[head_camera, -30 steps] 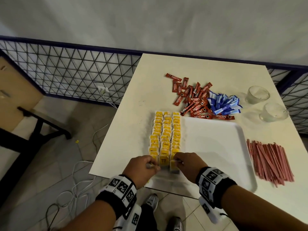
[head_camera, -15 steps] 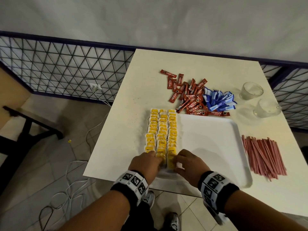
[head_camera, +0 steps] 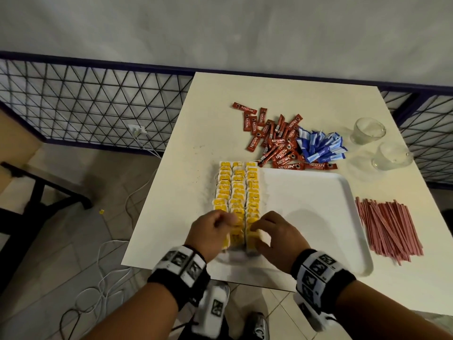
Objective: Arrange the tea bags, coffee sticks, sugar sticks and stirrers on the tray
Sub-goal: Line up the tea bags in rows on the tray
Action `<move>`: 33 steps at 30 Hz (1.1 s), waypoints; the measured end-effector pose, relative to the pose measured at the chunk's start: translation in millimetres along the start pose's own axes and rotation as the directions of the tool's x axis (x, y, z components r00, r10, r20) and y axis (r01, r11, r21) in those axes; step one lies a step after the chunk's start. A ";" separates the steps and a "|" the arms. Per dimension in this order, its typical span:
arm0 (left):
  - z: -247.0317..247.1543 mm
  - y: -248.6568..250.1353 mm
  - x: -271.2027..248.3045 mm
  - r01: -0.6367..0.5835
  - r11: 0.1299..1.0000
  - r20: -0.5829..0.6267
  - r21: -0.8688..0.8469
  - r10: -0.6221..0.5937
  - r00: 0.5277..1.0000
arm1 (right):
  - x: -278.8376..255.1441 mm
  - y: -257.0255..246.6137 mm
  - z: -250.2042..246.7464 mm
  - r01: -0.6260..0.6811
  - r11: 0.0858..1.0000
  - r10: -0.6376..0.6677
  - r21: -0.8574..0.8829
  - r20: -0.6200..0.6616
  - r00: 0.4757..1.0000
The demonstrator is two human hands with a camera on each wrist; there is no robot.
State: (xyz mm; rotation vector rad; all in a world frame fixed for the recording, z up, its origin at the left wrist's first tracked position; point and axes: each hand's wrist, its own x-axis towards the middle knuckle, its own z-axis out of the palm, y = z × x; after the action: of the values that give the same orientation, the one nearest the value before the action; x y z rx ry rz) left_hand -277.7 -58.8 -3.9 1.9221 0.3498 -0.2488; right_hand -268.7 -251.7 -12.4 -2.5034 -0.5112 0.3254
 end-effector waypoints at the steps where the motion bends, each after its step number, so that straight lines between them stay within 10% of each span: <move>1: -0.3 4.2 -0.1 0.170 0.934 0.009 -0.313 -0.176 0.984 | 1.9 -4.6 -4.4 0.039 0.998 -0.038 0.051 -0.019 0.999; 4: -1.5 13.2 2.1 0.408 0.475 0.232 -0.780 -0.386 0.893 | 7.2 -21.9 -16.2 0.170 0.975 -0.167 0.140 -0.031 0.986; 6: -2.4 18.5 2.5 0.423 0.380 0.283 -0.823 -0.371 0.884 | 8.6 -31.1 -21.0 0.243 0.958 -0.241 0.151 -0.036 0.970; 21: 1.9 36.8 -10.2 0.533 0.538 0.353 -0.653 -0.406 0.843 | 19.5 -44.5 -39.7 0.391 0.920 -0.388 0.036 -0.065 0.919; 33: 6.0 43.4 -16.9 0.401 0.600 0.304 -0.692 -0.262 0.916 | 15.4 -61.0 -50.7 0.118 0.929 -0.130 0.350 0.009 0.991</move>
State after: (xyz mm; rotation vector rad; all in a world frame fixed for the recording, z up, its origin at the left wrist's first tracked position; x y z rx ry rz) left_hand -278.0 -81.5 37.3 0.9855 0.5940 -0.4398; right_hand -255.5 -222.2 61.7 -2.1144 -0.5678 0.3725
